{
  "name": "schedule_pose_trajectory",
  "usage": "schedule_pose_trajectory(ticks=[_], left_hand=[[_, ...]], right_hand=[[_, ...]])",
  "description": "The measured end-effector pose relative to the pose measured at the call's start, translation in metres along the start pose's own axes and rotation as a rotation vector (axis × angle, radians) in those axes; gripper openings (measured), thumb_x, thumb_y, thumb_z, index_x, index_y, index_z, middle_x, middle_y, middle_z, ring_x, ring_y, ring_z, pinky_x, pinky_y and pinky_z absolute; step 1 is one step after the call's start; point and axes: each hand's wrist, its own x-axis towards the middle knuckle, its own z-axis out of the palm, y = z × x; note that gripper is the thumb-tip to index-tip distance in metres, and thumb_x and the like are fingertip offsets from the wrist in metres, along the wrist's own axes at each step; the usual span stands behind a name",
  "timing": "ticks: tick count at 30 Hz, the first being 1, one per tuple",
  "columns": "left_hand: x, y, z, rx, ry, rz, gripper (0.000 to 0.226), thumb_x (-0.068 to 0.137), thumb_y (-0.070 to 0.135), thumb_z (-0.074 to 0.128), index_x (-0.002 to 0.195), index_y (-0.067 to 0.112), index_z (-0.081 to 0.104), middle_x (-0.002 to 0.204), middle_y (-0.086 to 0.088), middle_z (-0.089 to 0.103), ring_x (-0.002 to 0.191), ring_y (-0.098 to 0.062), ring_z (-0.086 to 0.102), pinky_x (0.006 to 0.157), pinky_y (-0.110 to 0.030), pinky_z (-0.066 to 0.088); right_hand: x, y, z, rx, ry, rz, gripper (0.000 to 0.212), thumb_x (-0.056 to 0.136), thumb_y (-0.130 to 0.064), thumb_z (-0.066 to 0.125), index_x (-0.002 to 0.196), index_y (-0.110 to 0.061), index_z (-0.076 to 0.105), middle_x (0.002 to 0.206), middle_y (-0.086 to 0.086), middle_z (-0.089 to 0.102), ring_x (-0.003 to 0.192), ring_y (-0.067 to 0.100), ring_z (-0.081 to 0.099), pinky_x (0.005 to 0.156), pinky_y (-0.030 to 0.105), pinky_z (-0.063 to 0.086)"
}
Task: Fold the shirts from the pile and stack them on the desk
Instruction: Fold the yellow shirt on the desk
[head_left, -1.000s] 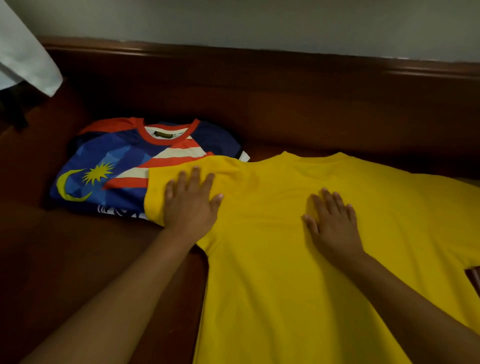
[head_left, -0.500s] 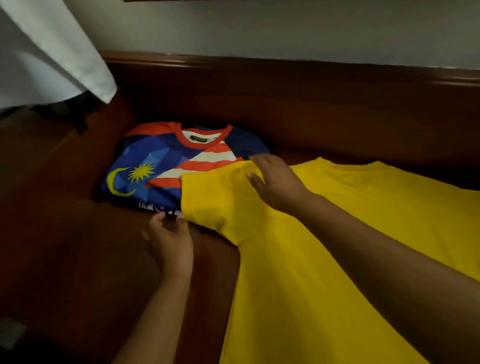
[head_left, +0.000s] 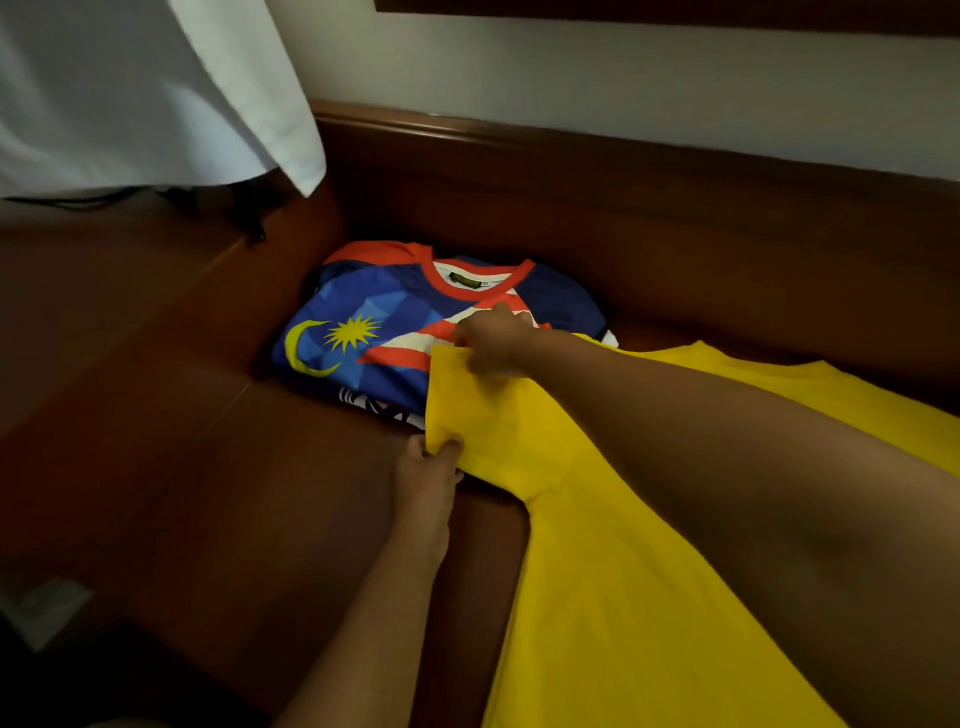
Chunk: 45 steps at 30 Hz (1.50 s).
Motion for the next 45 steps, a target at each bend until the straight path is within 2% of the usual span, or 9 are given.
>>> schedule_pose_trajectory(ticks=[9,13,21,25,29,33,36,40,45], left_hand=[[-0.024,0.009,0.025,0.223,0.087,0.454,0.023,0.09,0.009,0.06,0.103,0.026,0.054,0.089,0.004,0.061,0.067,0.0,0.056,0.063,-0.02,0.049],[-0.045,0.009,0.066,0.371,-0.048,0.685,0.026,0.088,0.022,0.058,0.113,0.019,0.057,0.099,-0.005,0.061,0.083,-0.02,0.058,0.073,-0.031,0.048],[-0.068,-0.036,0.138,0.758,-0.692,0.539,0.033,0.09,0.028,0.064,0.122,0.019,0.06,0.109,0.003,0.062,0.088,-0.01,0.059,0.074,-0.025,0.048],[-0.035,-0.018,0.14,0.861,-0.579,0.716,0.028,0.093,0.021,0.053,0.117,0.013,0.064,0.114,-0.005,0.066,0.099,-0.02,0.062,0.083,-0.029,0.048],[0.022,0.019,0.153,1.137,-0.488,0.906,0.033,0.096,0.006,0.048,0.127,0.009,0.058,0.121,-0.013,0.063,0.104,-0.029,0.06,0.088,-0.038,0.049],[0.061,0.04,0.177,1.285,-0.596,0.884,0.044,0.095,0.007,0.051,0.138,0.014,0.048,0.139,-0.007,0.051,0.119,-0.024,0.054,0.093,-0.03,0.043],[0.074,0.045,0.191,1.399,-0.762,0.754,0.048,0.092,0.004,0.052,0.138,0.02,0.048,0.137,-0.007,0.053,0.119,-0.027,0.054,0.093,-0.034,0.047],[0.076,0.041,0.201,1.64,-0.881,0.726,0.053,0.092,-0.002,0.044,0.14,0.021,0.047,0.142,-0.007,0.046,0.121,-0.027,0.05,0.097,-0.039,0.047],[0.077,0.043,0.206,1.839,-0.874,0.798,0.044,0.093,0.005,0.046,0.135,0.018,0.046,0.126,-0.01,0.047,0.098,-0.024,0.052,0.067,-0.027,0.04]], right_hand=[[-0.036,0.051,-0.038,0.796,0.139,0.046,0.018,0.089,0.002,0.058,0.1,-0.004,0.07,0.089,0.002,0.062,0.086,0.013,0.056,0.067,0.021,0.048],[-0.07,0.11,-0.048,1.066,0.015,0.164,0.019,0.087,-0.001,0.047,0.076,-0.01,0.059,0.055,0.005,0.051,0.051,0.017,0.049,0.055,0.026,0.041],[-0.139,0.208,-0.008,1.194,0.145,0.496,0.019,0.095,-0.023,0.048,0.086,-0.013,0.061,0.077,0.006,0.057,0.065,0.018,0.051,0.061,0.029,0.04],[-0.163,0.227,0.047,1.139,0.335,0.643,0.012,0.096,-0.016,0.05,0.092,-0.016,0.061,0.083,0.007,0.057,0.064,0.016,0.048,0.051,0.024,0.034],[-0.168,0.216,0.075,0.82,0.375,0.699,0.031,0.095,-0.04,0.055,0.108,-0.013,0.061,0.098,0.005,0.055,0.09,0.022,0.053,0.069,0.028,0.04],[-0.154,0.196,0.076,0.632,0.329,0.773,0.061,0.087,-0.062,0.053,0.117,-0.009,0.056,0.113,0.011,0.061,0.105,0.029,0.056,0.074,0.033,0.043],[-0.144,0.188,0.078,0.57,0.283,0.826,0.052,0.088,-0.047,0.059,0.125,-0.011,0.051,0.126,0.012,0.054,0.121,0.033,0.047,0.091,0.04,0.043],[-0.149,0.19,0.077,0.957,0.492,0.763,0.015,0.093,-0.021,0.054,0.102,-0.009,0.054,0.097,0.009,0.054,0.093,0.028,0.054,0.063,0.03,0.043],[-0.173,0.195,0.082,1.317,0.65,0.811,0.017,0.1,-0.019,0.042,0.117,-0.017,0.043,0.103,0.011,0.053,0.091,0.03,0.057,0.08,0.05,0.055]])
